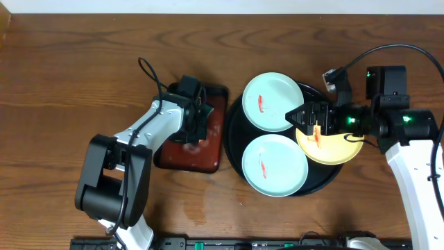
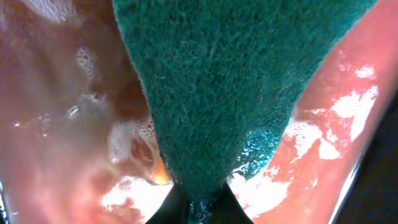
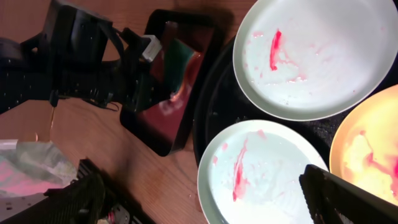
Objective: Clean dirty plates on tray and stack at the side
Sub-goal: 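Grasp the green sponge with the left gripper and lift it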
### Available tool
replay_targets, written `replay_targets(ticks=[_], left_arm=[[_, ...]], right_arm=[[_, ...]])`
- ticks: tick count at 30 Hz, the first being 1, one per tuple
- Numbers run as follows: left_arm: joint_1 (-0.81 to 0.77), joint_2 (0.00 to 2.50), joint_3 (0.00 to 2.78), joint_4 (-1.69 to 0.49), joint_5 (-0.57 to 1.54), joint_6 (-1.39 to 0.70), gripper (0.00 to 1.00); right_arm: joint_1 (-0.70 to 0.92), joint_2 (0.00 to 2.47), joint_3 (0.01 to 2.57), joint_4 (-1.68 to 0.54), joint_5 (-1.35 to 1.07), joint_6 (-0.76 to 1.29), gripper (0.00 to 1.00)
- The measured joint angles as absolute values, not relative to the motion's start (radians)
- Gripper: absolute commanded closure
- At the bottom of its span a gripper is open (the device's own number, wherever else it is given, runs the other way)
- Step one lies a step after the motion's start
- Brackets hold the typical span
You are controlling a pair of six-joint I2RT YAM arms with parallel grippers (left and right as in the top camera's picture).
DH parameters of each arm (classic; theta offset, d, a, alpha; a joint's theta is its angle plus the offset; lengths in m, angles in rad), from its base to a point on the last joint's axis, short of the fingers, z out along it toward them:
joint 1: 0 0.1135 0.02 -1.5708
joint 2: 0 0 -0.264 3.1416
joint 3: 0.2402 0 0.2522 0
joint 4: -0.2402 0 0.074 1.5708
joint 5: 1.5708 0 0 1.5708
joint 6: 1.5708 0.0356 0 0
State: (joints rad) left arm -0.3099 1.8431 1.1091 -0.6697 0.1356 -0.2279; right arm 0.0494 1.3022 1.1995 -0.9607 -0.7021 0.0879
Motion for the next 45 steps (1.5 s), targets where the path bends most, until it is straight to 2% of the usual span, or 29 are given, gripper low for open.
replay_targets(ticks=[1,2,3,4,5,9,15,22,24,25,28,29,36,37,38,39,41,45], left_arm=[[-0.31,1.843,1.114,-0.68,0.135,-0.228,0.92],[-0.31,1.843,1.123,-0.707,0.131,-0.228,0.83],[-0.31,1.843,1.131,-0.727,0.128,-0.223,0.6],[-0.31,1.842,1.141,-0.758,0.124,-0.221,0.5],[-0.309,1.842,1.152,-0.785,0.122,-0.225,0.45],[-0.309,1.825,1.208,-0.838,0.112,-0.228,0.4],[-0.309,1.767,1.241,-0.733,0.097,-0.228,0.4],[-0.309,1.813,1.229,-0.537,0.06,-0.228,0.42],[-0.309,1.852,1.222,-0.519,0.056,-0.228,0.47],[-0.309,1.872,1.219,-0.517,0.053,-0.229,0.51],[-0.309,1.912,1.217,-0.504,0.047,-0.229,0.86],[-0.308,1.915,1.217,-0.505,0.045,-0.226,0.92],[-0.308,1.915,1.217,-0.508,0.045,-0.213,0.92],[-0.308,1.914,1.217,-0.508,0.045,-0.213,0.77],[-0.308,1.911,1.217,-0.51,0.044,-0.208,0.45],[-0.308,1.906,1.217,-0.512,0.045,-0.208,0.36],[-0.308,1.885,1.217,-0.521,0.046,-0.21,0.31],[-0.308,1.811,1.217,-0.577,0.046,-0.212,0.3]], right_arm=[[0.049,1.302,1.2,-0.961,-0.702,0.088,0.01],[0.049,1.302,1.2,-0.961,-0.702,0.088,0.01],[0.049,1.302,1.2,-0.961,-0.702,0.088,0.01],[0.049,1.302,1.2,-0.961,-0.702,0.088,0.01],[0.049,1.302,1.2,-0.961,-0.702,0.088,0.01],[0.049,1.302,1.2,-0.961,-0.702,0.088,0.01],[0.049,1.302,1.2,-0.961,-0.702,0.088,0.01],[0.049,1.302,1.2,-0.961,-0.699,0.088,0.01],[0.049,1.302,1.2,-0.961,-0.699,0.088,0.01],[0.049,1.302,1.2,-0.961,-0.699,0.088,0.01],[0.049,1.302,1.2,-0.961,-0.699,0.088,0.01],[0.049,1.302,1.2,-0.961,-0.699,0.088,0.01],[0.049,1.302,1.2,-0.968,-0.699,0.088,0.01],[0.049,1.302,1.2,-0.97,-0.699,0.088,0.01],[0.049,1.302,1.2,-0.971,-0.699,0.088,0.01],[0.049,1.302,1.2,-0.973,-0.699,0.088,0.01],[0.049,1.302,1.2,-0.974,-0.699,0.088,0.01],[0.049,1.302,1.2,-0.976,-0.699,0.088,0.01]])
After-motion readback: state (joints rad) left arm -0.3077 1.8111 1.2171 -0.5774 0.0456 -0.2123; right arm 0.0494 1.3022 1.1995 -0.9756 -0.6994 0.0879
